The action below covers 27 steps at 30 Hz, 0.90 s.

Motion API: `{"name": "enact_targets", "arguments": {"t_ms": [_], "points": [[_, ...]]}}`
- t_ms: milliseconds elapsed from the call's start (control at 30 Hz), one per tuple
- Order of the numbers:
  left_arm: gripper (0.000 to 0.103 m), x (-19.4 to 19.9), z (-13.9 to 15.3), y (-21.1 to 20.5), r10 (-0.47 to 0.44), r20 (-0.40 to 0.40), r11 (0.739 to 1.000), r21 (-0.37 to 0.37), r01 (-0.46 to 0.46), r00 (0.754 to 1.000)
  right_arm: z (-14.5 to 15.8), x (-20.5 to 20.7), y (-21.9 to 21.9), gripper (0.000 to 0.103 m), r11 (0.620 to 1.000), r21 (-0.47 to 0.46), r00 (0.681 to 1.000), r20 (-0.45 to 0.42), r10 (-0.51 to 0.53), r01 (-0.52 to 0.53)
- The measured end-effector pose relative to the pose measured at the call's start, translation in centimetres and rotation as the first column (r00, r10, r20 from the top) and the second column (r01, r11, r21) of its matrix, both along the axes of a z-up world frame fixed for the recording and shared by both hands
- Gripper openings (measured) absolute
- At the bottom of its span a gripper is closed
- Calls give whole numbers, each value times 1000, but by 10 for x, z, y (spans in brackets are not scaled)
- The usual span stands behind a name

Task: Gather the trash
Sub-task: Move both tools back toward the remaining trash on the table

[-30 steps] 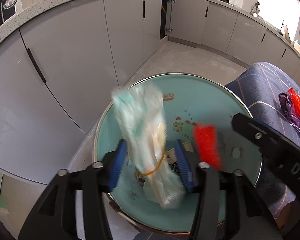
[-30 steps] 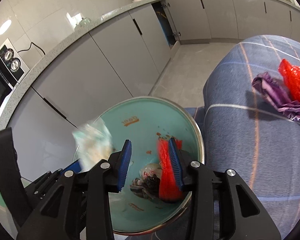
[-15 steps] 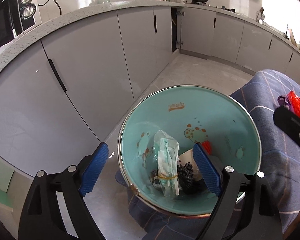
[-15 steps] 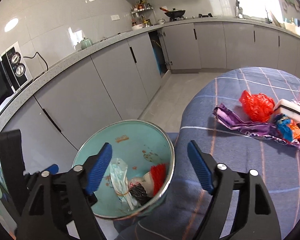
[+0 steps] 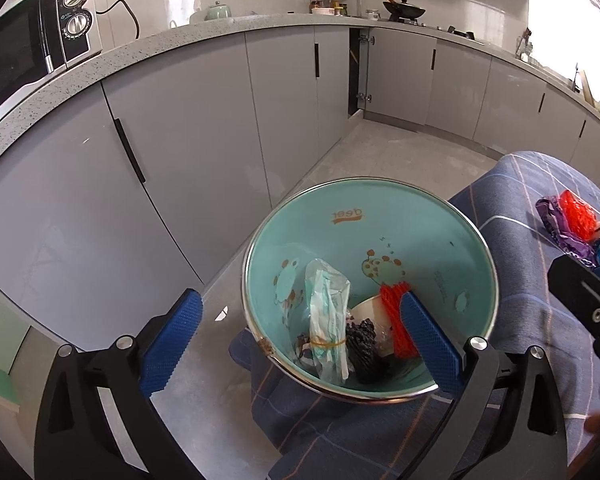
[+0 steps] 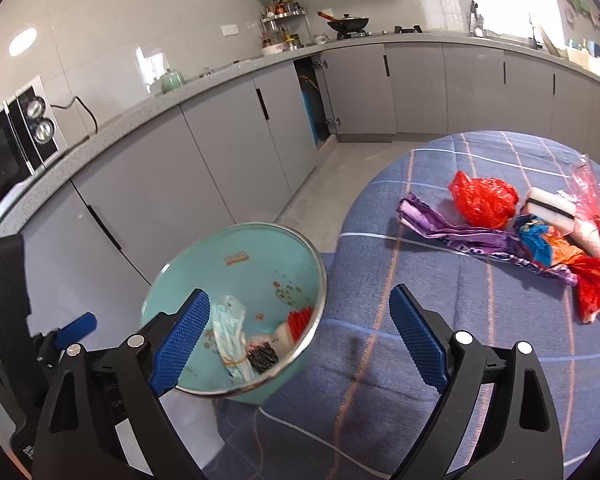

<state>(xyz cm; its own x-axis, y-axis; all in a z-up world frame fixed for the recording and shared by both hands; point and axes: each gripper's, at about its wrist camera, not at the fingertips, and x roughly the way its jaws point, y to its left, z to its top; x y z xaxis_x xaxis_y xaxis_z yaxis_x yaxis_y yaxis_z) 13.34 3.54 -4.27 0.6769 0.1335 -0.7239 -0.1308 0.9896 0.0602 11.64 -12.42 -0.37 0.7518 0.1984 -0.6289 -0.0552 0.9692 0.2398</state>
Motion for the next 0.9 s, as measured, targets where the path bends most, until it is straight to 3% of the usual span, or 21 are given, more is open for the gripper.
{"name": "enact_targets", "arguments": {"t_ms": [367,600,900], "points": [[97,-5,3,-17,-49,11,999,-19,50,999,7,-21,-25,90,992,-74,992,81,-97,103],[97,-6,5,-51,-133,28,990,-40,134,991,8,-35,-80,89,975,-68,974,98,-206,213],[97,-2,13,-109,-274,61,960,-39,277,960,6,-53,-149,81,939,-61,939,92,-331,337]]}}
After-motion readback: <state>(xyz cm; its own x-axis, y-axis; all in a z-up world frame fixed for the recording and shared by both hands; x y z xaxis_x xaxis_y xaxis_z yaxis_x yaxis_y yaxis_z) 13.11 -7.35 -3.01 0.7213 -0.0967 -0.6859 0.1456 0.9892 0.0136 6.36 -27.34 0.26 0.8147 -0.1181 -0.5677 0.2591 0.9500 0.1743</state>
